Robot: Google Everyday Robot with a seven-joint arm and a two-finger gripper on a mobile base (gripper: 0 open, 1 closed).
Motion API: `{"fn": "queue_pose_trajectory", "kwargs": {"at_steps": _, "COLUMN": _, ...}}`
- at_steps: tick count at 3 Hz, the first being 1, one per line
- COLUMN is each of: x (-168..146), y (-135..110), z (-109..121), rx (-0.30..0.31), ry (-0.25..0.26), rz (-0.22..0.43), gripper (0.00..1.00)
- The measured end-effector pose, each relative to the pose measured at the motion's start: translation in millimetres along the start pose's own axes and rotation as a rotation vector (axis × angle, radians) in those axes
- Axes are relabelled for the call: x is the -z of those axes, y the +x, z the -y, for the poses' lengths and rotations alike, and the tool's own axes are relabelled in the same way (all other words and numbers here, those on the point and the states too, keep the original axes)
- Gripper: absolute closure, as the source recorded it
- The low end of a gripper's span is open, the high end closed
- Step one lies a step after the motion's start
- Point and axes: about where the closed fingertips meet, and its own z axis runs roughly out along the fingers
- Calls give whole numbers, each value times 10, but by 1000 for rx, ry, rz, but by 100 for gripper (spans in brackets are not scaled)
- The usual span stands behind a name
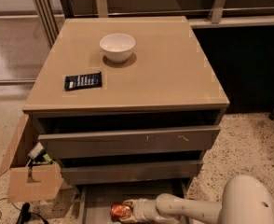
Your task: Pick coke can from bottom drawer and place on counter
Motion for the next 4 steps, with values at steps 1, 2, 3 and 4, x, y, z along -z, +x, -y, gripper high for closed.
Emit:
{"fn": "queue_pose_trajectory", "kwargs": {"at_steps": 1, "x": 540, "y": -416, "z": -85, "rx": 81, "ry": -18, "rz": 71, "gripper": 100}}
{"fn": "queue_pose_trajectory", "kwargs": {"at_steps": 2, "x": 932, "y": -675, "z": -141, "rx": 140, "ry": -43, "rz": 107, "gripper": 100}}
{"fn": "queue_pose_trajectory", "kwargs": {"at_steps": 3, "x": 1390, "y": -851, "z": -133, "rx": 175, "ry": -61, "rz": 138, "gripper": 100}}
{"fn": "queue_pose_trajectory", "kwargs": {"at_steps": 4, "x": 1976, "y": -1076, "z": -100, "rx": 180, "ry": -97, "rz": 163, "gripper": 100}}
